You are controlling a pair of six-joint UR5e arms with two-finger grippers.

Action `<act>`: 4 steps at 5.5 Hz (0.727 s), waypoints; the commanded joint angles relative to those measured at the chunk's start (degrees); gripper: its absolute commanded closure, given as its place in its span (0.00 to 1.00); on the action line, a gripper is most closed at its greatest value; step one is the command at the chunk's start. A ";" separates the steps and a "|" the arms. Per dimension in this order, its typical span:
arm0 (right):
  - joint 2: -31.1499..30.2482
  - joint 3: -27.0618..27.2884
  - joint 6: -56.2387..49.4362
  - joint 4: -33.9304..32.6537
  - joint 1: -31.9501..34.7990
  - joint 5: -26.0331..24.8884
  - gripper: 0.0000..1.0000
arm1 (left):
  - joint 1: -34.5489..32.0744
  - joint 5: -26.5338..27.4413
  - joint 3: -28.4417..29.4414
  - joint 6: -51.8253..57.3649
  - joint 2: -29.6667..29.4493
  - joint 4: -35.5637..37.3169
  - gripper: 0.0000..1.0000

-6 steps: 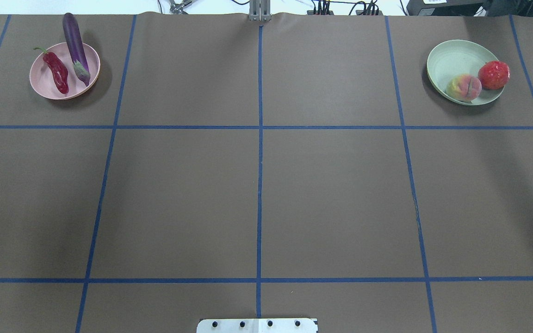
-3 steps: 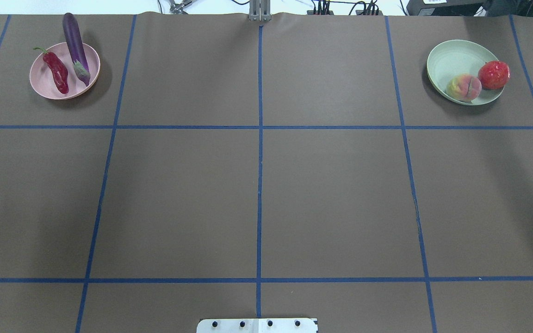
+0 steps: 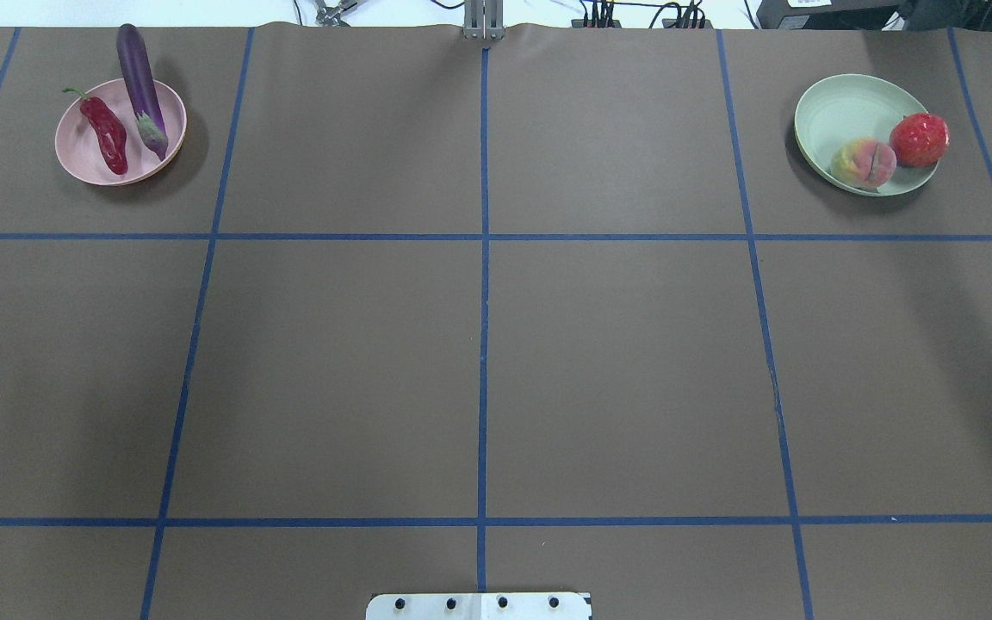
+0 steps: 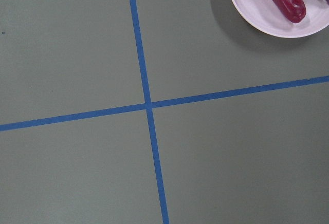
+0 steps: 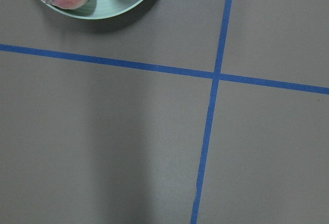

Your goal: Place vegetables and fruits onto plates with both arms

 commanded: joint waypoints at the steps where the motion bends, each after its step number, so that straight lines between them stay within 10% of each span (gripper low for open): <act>1: 0.01 -0.19 -0.37 0.98 0.01 2.20 0.00 | 0.14 0.09 1.16 0.18 0.04 -0.10 0.00; 4: -0.96 -0.45 -0.02 8.52 -0.08 2.39 0.00 | 0.31 0.00 1.08 -0.08 -0.14 -4.12 0.00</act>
